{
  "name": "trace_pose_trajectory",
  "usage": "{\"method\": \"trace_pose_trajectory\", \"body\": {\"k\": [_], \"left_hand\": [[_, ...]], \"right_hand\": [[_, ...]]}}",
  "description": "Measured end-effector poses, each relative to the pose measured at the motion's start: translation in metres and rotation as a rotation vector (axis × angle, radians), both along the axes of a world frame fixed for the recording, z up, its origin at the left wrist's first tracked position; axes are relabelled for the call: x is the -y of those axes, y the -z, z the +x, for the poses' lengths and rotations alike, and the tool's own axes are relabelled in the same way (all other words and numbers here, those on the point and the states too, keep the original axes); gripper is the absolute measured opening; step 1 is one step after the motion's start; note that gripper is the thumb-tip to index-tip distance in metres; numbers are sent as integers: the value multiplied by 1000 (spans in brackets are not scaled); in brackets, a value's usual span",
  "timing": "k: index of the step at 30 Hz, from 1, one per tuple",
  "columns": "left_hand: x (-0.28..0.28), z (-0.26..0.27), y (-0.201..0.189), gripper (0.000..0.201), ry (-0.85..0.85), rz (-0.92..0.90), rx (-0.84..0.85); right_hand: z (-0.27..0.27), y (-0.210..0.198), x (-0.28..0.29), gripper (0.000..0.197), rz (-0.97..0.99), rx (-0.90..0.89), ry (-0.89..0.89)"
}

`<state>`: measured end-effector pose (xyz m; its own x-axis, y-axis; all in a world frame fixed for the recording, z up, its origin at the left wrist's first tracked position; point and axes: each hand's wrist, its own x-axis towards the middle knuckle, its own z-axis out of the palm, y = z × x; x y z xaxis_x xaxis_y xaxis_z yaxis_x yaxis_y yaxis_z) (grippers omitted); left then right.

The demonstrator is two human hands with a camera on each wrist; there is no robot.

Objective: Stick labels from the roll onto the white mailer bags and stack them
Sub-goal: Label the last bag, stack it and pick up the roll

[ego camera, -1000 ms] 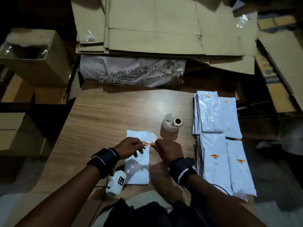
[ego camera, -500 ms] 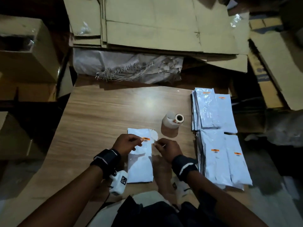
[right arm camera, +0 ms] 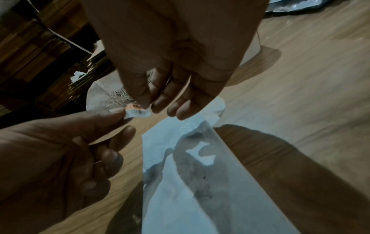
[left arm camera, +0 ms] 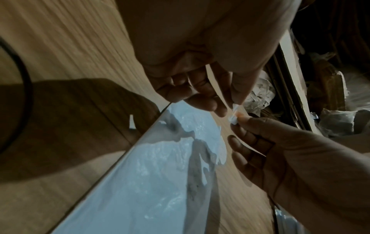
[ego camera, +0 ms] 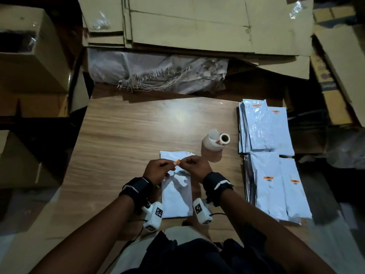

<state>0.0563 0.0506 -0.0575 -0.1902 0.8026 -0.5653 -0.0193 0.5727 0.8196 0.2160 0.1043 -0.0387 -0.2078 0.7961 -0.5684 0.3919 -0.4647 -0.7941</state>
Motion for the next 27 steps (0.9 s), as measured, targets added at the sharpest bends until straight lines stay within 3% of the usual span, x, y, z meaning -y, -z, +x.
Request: {"method": "trace_pose_trajectory", "body": {"k": [5, 10, 13, 18, 27], "left_hand": [[-5, -7, 9, 10, -16, -51, -94], [-10, -7, 10, 18, 142, -81, -441], [-13, 0, 11, 21, 168, -113, -544], [-13, 8, 23, 24, 140, -206, -572], [-15, 4, 34, 26, 95, -272, -525]], "right_hand": [[-8, 16, -12, 18, -3, 124, -6], [-14, 29, -18, 22, -58, 241, -12], [-17, 32, -20, 22, -91, 297, -1], [-19, 35, -21, 11, -108, 348, 28], [-18, 42, -22, 13, -110, 406, -1]]}}
